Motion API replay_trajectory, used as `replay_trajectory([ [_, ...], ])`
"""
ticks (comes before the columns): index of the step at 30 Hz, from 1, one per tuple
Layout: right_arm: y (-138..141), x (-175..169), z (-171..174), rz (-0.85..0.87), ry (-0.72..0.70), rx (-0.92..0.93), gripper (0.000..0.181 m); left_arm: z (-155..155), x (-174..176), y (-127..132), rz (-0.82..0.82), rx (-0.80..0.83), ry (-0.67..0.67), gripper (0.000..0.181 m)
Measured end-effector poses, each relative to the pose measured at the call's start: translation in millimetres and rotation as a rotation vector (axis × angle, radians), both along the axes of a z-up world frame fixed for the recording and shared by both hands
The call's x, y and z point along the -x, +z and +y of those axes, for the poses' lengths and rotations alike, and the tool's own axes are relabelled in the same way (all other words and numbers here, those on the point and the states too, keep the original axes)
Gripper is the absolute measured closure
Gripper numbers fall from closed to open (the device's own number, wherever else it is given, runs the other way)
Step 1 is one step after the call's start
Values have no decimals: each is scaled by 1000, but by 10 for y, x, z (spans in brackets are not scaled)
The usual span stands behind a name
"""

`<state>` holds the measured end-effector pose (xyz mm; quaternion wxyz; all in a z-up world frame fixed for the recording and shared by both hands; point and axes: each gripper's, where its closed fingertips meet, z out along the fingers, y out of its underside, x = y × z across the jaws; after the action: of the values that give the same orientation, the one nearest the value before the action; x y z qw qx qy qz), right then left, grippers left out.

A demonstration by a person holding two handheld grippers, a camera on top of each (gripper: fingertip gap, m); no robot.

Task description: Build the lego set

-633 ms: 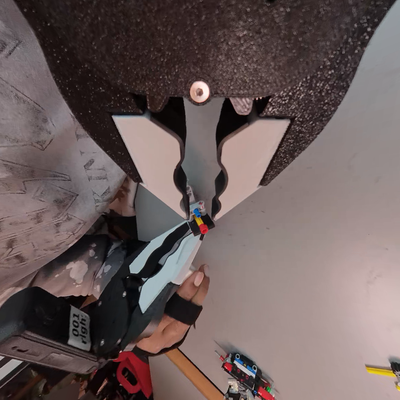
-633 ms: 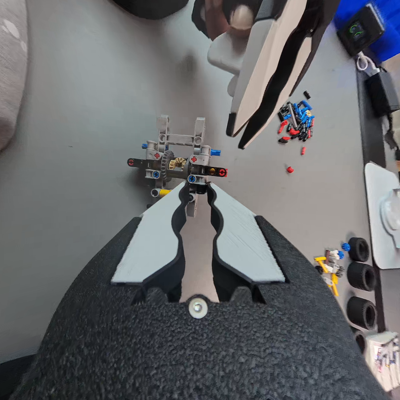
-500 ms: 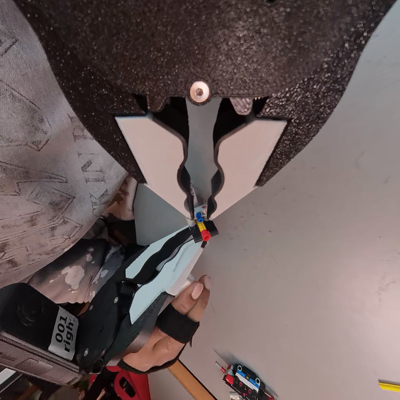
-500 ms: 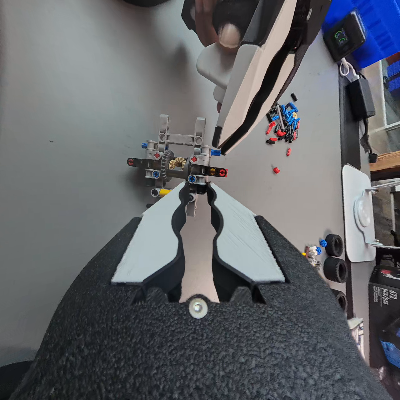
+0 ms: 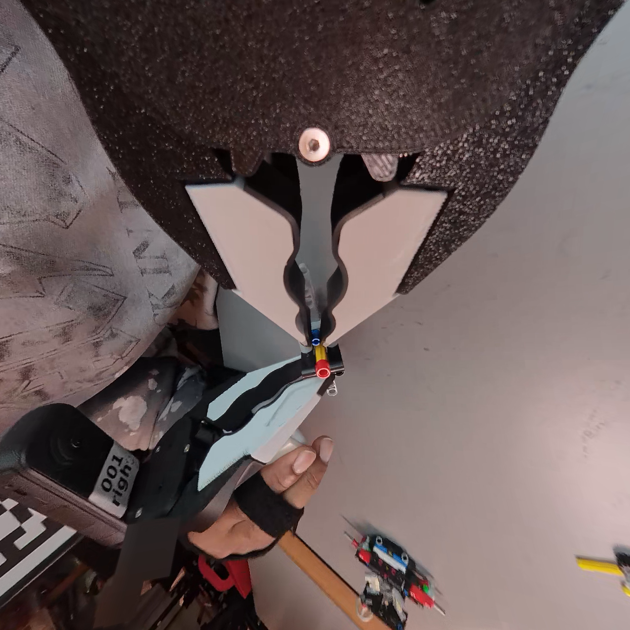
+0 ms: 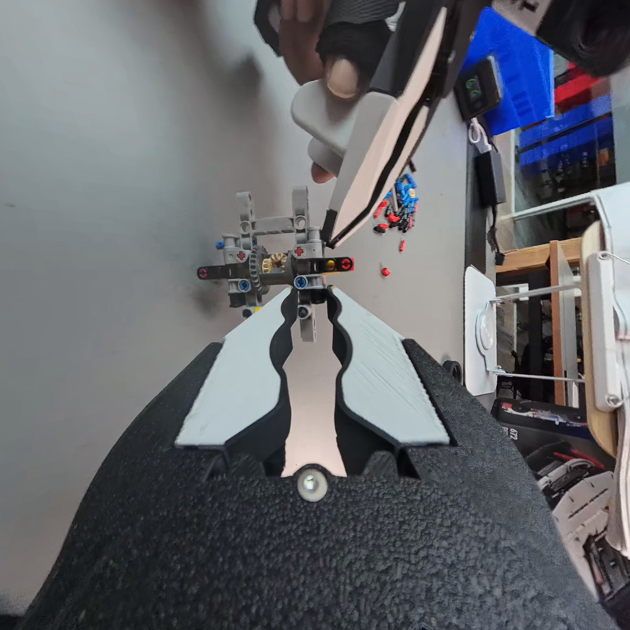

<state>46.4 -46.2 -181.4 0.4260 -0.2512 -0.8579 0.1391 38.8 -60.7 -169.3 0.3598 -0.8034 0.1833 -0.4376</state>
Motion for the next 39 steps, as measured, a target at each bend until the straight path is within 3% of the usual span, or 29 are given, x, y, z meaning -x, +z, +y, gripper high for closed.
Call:
replay_trajectory([
  [1,82,47,54,57,-40,62,163,35,49,78,-27,-35,26,178],
  [2,184,83,99,112,-78,181,160,70,108,161,-60,-72,54,178],
  [5,401,111,198,149,-165,710,115,142,278,468,-201,-217,138,178],
  [6,464,123,227,164,-179,882,110,142,319,588,-262,-265,156,178],
  [9,601,194,217,188,-177,1335,108,108,375,896,-410,-399,191,179],
  [13,762,337,-68,187,-85,1598,114,122,299,961,-437,-471,229,178],
  [14,799,363,-122,196,-66,1611,121,131,270,946,-429,-476,234,178],
  [16,838,378,-138,240,-54,1600,154,127,234,935,-416,-482,230,179],
  [24,809,311,-113,227,-20,1552,156,125,205,867,-285,-449,189,179],
  [31,829,219,-135,212,26,1436,156,84,122,901,-329,-410,123,180],
  [33,823,159,-69,226,23,1414,156,91,302,1111,-449,-441,172,180],
  [34,757,105,77,243,-27,1408,156,94,663,1338,-556,-473,257,181],
  [36,734,22,261,273,-77,1415,157,43,1069,1444,-366,-592,364,181],
  [39,844,118,228,299,-47,1364,156,277,1269,1008,30,-514,486,178],
])
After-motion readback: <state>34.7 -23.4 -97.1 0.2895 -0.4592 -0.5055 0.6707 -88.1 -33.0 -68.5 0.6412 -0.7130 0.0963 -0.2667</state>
